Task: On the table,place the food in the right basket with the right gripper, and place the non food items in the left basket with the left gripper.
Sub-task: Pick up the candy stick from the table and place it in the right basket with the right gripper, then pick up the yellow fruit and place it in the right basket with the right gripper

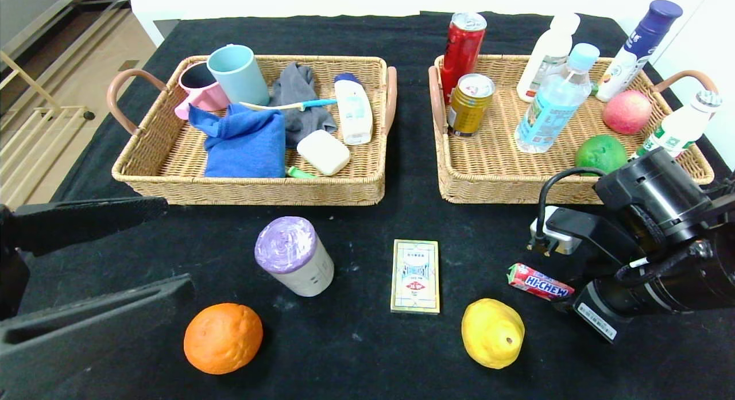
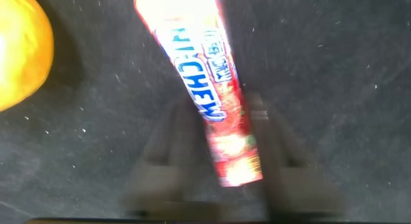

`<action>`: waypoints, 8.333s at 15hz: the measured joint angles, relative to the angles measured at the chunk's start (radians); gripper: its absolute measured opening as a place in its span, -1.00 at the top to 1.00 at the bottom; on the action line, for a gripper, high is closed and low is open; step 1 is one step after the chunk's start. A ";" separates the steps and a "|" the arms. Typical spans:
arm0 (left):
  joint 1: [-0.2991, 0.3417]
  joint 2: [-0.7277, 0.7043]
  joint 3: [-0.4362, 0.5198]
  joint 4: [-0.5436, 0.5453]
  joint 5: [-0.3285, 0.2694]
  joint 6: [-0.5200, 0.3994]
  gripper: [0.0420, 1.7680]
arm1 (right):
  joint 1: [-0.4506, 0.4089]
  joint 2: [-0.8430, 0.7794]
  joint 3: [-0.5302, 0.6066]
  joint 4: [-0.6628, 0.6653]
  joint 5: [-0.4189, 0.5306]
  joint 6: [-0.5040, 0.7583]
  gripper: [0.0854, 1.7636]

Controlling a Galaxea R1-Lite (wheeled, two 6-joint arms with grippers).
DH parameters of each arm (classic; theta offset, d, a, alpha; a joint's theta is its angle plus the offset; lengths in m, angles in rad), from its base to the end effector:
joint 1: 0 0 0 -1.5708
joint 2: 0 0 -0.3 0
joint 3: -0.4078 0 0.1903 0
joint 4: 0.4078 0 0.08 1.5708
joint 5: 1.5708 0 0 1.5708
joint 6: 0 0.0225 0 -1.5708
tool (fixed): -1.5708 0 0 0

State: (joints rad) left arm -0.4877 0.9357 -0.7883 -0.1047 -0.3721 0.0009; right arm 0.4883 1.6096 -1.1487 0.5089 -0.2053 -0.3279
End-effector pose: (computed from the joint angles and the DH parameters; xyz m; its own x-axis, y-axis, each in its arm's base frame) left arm 0.0905 -0.0573 0.2862 0.6518 -0.7573 -0.0398 0.7575 0.6527 -0.0146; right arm 0.2312 0.1176 0.2055 0.5845 0.0797 -0.8075 -0.5730 0.7451 -0.3413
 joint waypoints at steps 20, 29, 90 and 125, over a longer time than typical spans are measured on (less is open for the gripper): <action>-0.003 0.002 0.007 0.001 -0.002 0.012 -1.00 | 0.017 -0.086 -0.003 0.005 0.001 0.005 0.67; -0.003 0.003 0.008 0.001 -0.001 0.013 -1.00 | 0.002 -0.165 -0.026 -0.114 -0.001 0.090 0.67; -0.003 -0.001 0.014 0.001 -0.001 0.026 -1.00 | 0.403 -0.001 -0.375 0.252 -0.209 0.929 -0.91; -0.003 -0.019 0.007 0.001 -0.001 0.028 -1.00 | 0.446 0.236 -0.348 0.316 -0.214 1.066 -0.92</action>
State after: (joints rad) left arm -0.4911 0.9164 -0.7811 -0.1038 -0.3732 0.0291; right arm 0.9343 1.8457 -1.4970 0.8253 -0.4194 0.7383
